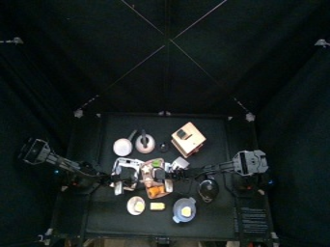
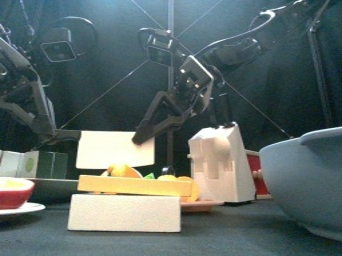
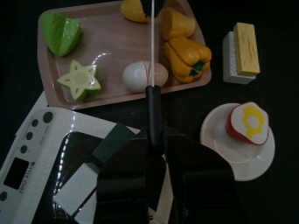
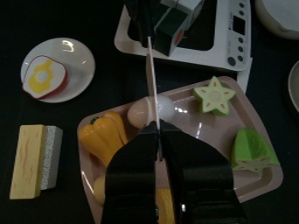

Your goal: Cut egg

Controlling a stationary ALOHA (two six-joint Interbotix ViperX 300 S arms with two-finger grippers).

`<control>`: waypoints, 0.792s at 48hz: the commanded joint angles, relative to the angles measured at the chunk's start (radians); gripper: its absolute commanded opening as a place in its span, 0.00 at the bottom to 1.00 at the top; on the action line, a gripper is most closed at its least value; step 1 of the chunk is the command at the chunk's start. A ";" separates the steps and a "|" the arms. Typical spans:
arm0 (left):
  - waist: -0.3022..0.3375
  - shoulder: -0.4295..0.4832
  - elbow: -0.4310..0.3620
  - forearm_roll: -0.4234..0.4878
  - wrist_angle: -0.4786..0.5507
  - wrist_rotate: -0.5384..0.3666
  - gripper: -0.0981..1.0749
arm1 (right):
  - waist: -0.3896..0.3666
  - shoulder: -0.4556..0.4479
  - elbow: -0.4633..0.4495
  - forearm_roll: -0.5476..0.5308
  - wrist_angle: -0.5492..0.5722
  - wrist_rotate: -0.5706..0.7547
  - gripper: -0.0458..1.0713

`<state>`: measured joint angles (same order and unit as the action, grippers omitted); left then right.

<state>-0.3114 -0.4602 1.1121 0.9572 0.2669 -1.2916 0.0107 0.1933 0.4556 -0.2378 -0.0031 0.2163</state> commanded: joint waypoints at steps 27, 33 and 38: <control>0.000 0.003 -0.008 -0.002 -0.003 0.000 0.42 | -0.017 0.000 -0.023 0.008 -0.015 0.002 0.33; 0.000 0.003 -0.003 -0.003 -0.003 -0.002 0.42 | -0.017 0.003 -0.023 0.009 -0.015 0.002 0.33; -0.002 0.003 0.005 -0.014 -0.014 -0.002 0.42 | -0.017 0.006 -0.021 0.012 -0.015 0.002 0.33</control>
<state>-0.3099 -0.4556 1.1229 0.9511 0.2623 -1.2901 0.0031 0.2178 0.4510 -0.2301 -0.0153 0.2163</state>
